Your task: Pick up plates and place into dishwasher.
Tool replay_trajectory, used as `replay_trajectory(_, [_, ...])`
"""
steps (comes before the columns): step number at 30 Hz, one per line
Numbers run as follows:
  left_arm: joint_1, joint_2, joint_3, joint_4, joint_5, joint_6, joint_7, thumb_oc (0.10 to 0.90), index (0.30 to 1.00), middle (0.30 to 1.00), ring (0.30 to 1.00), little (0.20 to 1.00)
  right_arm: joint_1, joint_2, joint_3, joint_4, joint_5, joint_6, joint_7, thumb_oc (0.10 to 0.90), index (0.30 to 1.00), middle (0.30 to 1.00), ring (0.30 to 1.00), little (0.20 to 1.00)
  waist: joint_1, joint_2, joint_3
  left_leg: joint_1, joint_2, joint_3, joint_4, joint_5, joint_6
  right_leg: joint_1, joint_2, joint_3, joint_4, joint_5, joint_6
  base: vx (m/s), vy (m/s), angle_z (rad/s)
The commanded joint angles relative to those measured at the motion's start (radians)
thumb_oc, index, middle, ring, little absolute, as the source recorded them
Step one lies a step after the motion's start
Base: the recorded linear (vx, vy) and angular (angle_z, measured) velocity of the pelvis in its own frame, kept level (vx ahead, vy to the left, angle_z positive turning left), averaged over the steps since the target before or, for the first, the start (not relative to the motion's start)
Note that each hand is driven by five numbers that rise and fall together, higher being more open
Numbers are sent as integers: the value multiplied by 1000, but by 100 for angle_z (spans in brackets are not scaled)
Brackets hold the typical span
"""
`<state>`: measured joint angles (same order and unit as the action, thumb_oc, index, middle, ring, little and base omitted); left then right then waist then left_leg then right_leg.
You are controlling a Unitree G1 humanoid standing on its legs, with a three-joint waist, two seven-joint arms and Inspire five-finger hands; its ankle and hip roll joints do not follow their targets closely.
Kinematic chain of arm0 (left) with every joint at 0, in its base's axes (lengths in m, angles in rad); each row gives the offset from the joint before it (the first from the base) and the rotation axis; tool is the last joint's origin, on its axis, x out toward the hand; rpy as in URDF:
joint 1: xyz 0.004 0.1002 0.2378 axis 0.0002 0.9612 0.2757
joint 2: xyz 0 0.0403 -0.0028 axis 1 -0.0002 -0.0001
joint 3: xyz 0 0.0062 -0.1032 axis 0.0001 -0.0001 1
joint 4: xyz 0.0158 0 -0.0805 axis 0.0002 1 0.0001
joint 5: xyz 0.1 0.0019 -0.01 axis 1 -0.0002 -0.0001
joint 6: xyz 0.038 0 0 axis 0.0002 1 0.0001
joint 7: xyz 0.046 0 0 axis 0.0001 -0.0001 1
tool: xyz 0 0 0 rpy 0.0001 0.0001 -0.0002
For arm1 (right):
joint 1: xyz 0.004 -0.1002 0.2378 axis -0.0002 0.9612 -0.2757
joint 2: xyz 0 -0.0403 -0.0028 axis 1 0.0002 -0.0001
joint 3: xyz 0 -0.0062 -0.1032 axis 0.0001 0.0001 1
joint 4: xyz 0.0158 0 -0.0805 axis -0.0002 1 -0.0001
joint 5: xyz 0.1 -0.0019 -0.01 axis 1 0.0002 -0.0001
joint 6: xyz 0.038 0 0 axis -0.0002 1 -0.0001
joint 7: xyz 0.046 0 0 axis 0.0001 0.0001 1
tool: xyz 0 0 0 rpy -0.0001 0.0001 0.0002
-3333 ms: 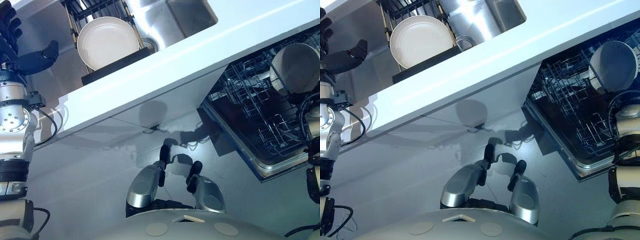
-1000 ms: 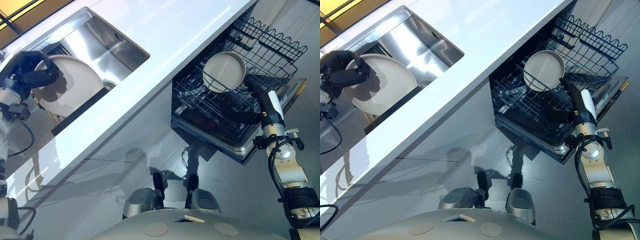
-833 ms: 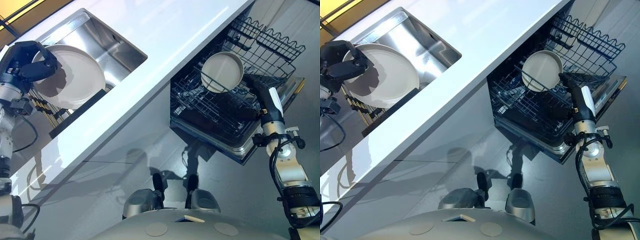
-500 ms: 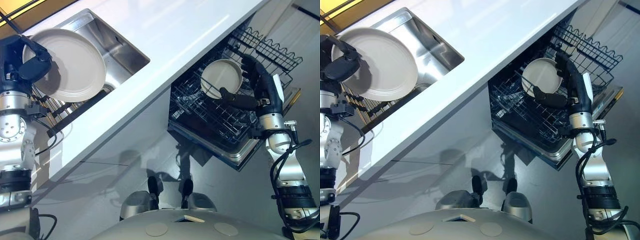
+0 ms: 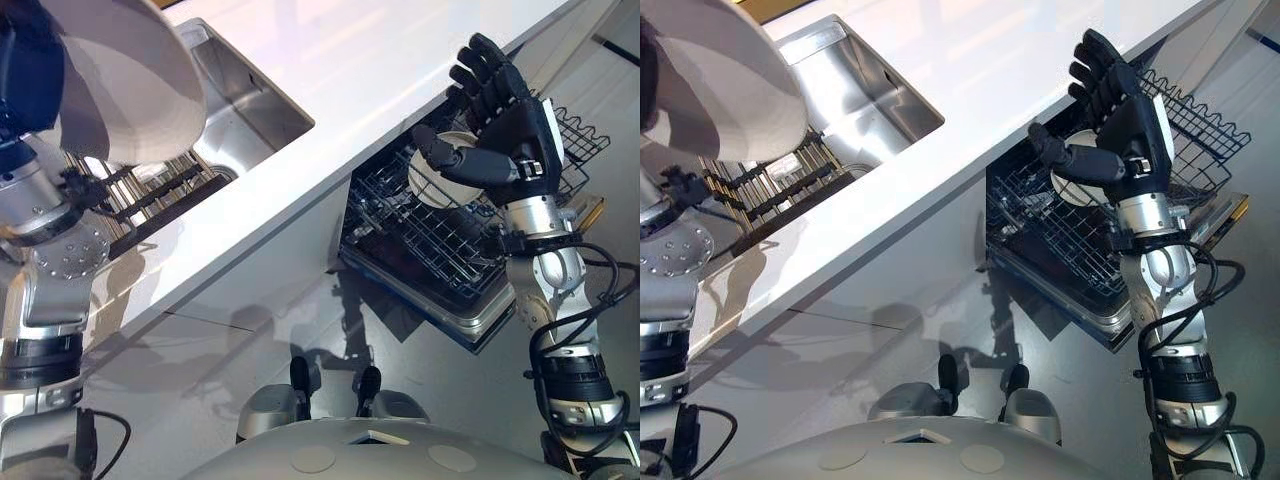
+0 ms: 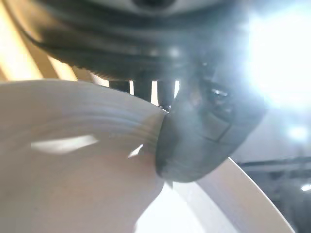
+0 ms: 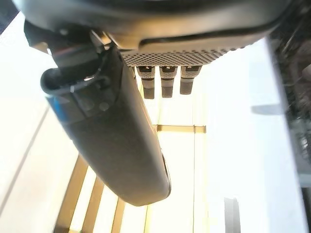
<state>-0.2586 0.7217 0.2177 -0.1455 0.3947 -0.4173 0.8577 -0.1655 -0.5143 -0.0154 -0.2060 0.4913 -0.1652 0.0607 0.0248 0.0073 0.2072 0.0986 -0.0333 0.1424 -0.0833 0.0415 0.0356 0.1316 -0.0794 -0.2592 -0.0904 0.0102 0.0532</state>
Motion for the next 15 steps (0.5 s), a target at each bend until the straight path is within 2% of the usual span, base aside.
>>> replay_trajectory(1, [-114, 93, -78, 2, 65, -9, 75, 100, 300, 300, 300, 200, -121, -11, 29, -136, 102, -45, 37, 800, 900, 900, 900, 900, -18, 9, -164, 8, 3, -3, 50, -124, -42, -43, 64, -18, 170, -178, -20, -2, -33, 3])
replay_trajectory(10, [-232, 35, -279, 45, 118, 28, 106, 100, 300, 300, 300, 200, -205, 82, 189, -126, 401, 154, 150, 800, 900, 900, 900, 900, -24, 3, -175, 14, 2, -11, 48, -119, -46, -31, 74, -16, 160, -173, -22, 2, -16, 1])
replay_trajectory(15, [-278, -9, -373, 88, 105, 39, 118, 100, 300, 300, 300, 200, -223, 129, 257, -95, 422, 168, 145, 800, 900, 900, 900, 900, -29, 3, -179, 19, 0, -11, 46, -117, -45, -26, 78, -13, 155, -169, -22, 8, -8, 2])
